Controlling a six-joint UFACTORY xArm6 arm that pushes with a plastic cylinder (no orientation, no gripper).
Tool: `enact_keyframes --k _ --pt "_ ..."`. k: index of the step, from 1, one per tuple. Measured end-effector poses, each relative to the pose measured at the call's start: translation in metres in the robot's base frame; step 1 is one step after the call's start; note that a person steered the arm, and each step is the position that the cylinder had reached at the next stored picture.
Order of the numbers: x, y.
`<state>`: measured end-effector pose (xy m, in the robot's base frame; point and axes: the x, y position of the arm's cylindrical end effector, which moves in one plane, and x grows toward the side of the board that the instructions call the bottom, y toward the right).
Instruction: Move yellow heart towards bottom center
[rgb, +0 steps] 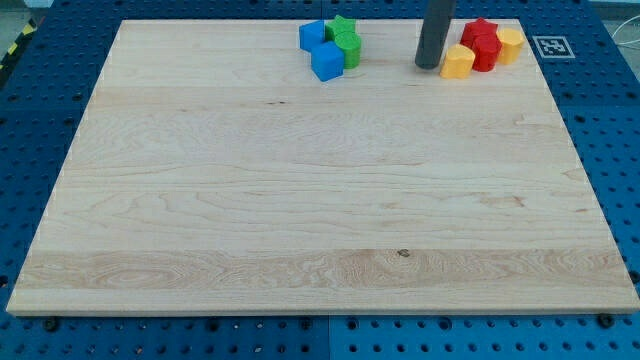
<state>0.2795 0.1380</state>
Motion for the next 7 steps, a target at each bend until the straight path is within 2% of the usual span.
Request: enact_keyframes --k 1,2,5,7 --pt "-0.027 0.005" --pt "-0.022 0.038" --pt "0.037 0.036" --pt "0.029 0.068"
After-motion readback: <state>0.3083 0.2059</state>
